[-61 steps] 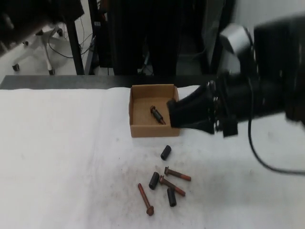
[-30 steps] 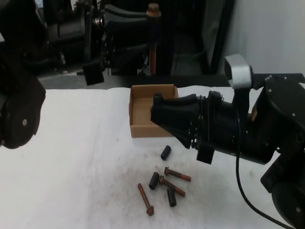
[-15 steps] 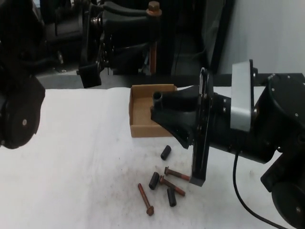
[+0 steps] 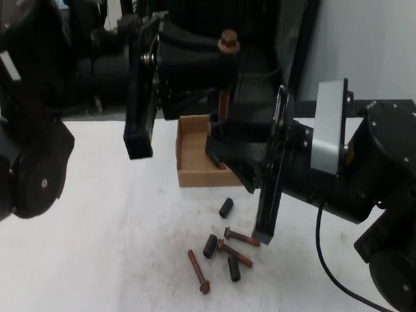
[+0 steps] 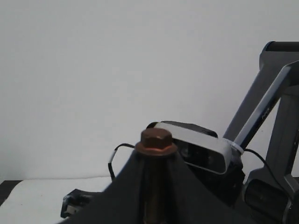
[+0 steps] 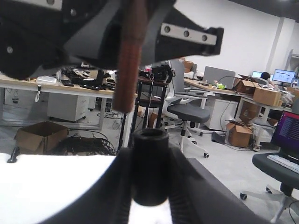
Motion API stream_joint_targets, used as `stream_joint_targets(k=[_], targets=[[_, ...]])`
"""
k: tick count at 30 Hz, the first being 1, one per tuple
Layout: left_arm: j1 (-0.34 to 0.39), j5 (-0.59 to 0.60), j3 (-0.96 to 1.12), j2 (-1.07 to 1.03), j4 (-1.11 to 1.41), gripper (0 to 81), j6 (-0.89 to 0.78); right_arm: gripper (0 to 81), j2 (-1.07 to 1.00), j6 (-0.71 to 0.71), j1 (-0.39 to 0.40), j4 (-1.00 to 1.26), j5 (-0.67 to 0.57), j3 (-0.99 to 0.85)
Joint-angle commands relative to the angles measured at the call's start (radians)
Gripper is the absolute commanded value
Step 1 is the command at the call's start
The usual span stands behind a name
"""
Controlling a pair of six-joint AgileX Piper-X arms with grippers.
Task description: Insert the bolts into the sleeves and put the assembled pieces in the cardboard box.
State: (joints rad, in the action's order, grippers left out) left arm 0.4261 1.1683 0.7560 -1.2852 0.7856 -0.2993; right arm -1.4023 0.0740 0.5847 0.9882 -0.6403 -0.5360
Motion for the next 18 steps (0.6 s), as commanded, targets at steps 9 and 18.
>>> stream_joint_targets(k=[9, 18], targets=[[0.004, -0.085, -0.032, -0.002, 0.012, 0.9, 0.096, 0.8, 0.003, -0.096, 0.002, 0.057, -0.032, -0.008], [0.004, -0.105, -0.032, -0.002, 0.056, 0.7, 0.098, 0.8, 0.003, -0.104, 0.002, 0.027, -0.032, -0.004]])
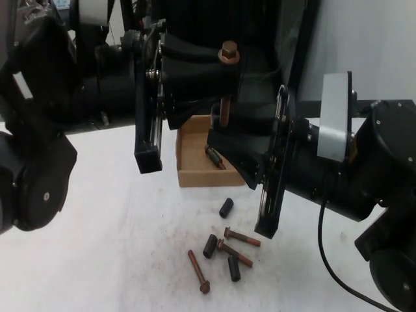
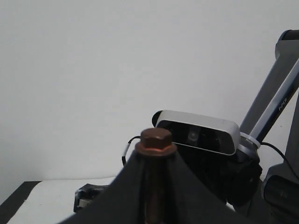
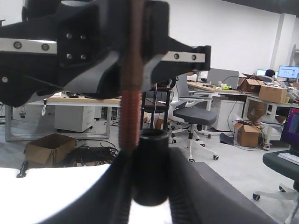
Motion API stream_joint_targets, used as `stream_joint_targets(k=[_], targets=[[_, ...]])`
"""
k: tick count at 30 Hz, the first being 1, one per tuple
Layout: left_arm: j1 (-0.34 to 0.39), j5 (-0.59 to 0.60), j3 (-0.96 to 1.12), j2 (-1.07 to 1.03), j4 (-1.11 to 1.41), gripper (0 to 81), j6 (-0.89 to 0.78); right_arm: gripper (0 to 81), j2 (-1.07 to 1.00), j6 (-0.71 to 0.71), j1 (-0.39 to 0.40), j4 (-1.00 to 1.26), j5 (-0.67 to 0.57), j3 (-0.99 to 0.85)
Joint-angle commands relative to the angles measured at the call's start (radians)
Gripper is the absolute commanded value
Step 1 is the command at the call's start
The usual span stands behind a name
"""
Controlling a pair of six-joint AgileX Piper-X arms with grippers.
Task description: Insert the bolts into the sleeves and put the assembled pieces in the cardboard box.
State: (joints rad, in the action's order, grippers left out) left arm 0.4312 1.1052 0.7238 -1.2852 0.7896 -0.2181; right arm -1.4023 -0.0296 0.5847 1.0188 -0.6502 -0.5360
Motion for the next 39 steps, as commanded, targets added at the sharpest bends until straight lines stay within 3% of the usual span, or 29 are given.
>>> stream_joint_targets(k=[1, 39], targets=[[-0.001, -0.042, 0.000, -0.002, 0.075, 0.7, 0.017, 0.8, 0.003, -0.001, 0.002, -0.013, -0.022, -0.003], [-0.024, -0.036, -0.029, -0.002, 0.089, 0.7, 0.012, 0.8, 0.003, -0.005, -0.001, 0.018, -0.037, -0.004]])
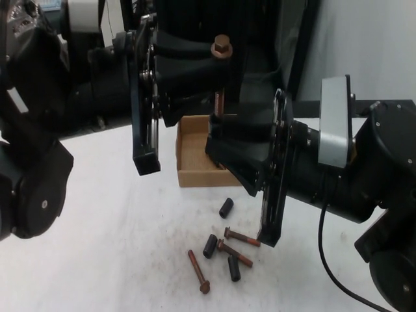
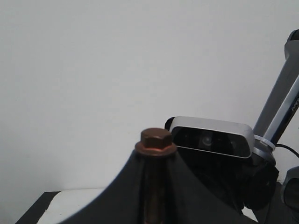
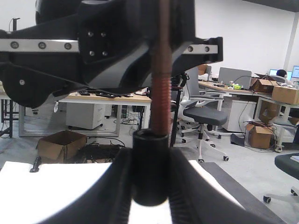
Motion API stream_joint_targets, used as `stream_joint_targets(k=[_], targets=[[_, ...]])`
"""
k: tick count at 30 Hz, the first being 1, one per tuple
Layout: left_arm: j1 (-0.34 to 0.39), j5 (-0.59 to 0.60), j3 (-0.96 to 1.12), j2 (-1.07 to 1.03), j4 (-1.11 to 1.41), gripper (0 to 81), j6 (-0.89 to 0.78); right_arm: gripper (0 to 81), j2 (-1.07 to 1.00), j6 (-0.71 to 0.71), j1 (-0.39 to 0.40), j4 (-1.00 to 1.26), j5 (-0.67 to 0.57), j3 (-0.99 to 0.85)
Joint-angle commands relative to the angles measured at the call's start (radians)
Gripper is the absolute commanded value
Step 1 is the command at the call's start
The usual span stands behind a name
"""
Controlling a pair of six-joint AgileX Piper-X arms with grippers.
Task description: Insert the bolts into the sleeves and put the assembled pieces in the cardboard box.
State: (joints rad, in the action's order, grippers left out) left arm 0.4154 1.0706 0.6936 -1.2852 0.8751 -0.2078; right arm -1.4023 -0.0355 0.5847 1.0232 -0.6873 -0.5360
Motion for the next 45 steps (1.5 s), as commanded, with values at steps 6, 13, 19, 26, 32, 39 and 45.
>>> stream_joint_targets(k=[6, 13, 19, 26, 32, 39, 45], targets=[[-0.017, -0.001, 0.001, -0.002, -0.008, 0.7, 0.006, 0.8, 0.003, -0.019, -0.001, 0.014, 0.001, -0.004], [-0.014, 0.009, 0.001, -0.002, -0.026, 0.7, 0.006, 0.8, 0.003, -0.019, -0.001, 0.014, 0.001, -0.004], [-0.014, 0.035, 0.001, -0.002, -0.026, 0.7, -0.003, 0.8, 0.003, -0.018, -0.001, 0.014, 0.065, -0.006], [-0.014, 0.035, 0.001, -0.002, -0.026, 0.7, -0.003, 0.8, 0.003, -0.018, -0.001, 0.002, 0.068, -0.007], [-0.014, 0.030, 0.001, -0.002, -0.026, 0.7, -0.003, 0.8, 0.003, -0.036, -0.001, 0.005, 0.044, -0.007], [-0.014, 0.014, 0.001, -0.002, -0.026, 0.7, -0.003, 0.8, 0.003, -0.045, 0.011, 0.006, 0.041, -0.007], [-0.014, 0.014, 0.001, -0.002, -0.026, 0.7, -0.003, 0.8, 0.003, -0.045, 0.011, 0.011, 0.037, -0.008]])
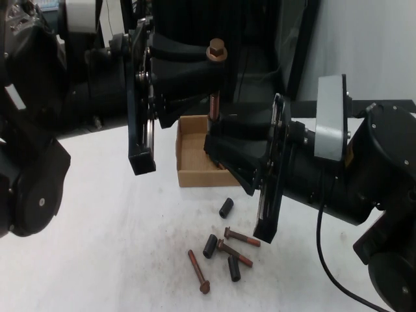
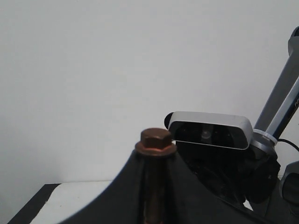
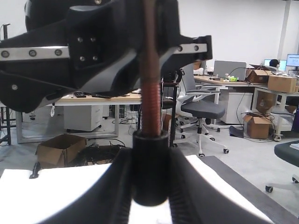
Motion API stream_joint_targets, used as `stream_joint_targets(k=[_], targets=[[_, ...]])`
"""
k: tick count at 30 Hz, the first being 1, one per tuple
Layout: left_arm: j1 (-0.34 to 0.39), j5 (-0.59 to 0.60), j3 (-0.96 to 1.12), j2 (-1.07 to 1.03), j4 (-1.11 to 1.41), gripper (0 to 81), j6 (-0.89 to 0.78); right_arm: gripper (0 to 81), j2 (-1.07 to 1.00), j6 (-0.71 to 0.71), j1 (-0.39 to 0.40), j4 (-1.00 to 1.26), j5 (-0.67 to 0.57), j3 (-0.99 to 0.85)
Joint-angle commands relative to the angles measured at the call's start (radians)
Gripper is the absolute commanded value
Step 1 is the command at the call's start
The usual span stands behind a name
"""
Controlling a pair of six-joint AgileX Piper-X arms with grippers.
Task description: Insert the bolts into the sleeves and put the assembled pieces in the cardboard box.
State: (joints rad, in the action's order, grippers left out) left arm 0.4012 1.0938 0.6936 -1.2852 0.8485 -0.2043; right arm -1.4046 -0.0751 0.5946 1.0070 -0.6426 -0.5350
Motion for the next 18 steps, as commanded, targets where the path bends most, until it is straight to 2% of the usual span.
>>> stream_joint_targets(k=[1, 18], targets=[[0.000, -0.010, 0.001, -0.002, 0.001, 0.7, -0.006, 0.8, 0.005, -0.010, 0.001, 0.029, -0.010, -0.009], [0.000, -0.039, -0.072, -0.007, -0.007, 0.8, 0.003, 0.8, 0.005, -0.045, 0.001, 0.105, -0.011, -0.011]])
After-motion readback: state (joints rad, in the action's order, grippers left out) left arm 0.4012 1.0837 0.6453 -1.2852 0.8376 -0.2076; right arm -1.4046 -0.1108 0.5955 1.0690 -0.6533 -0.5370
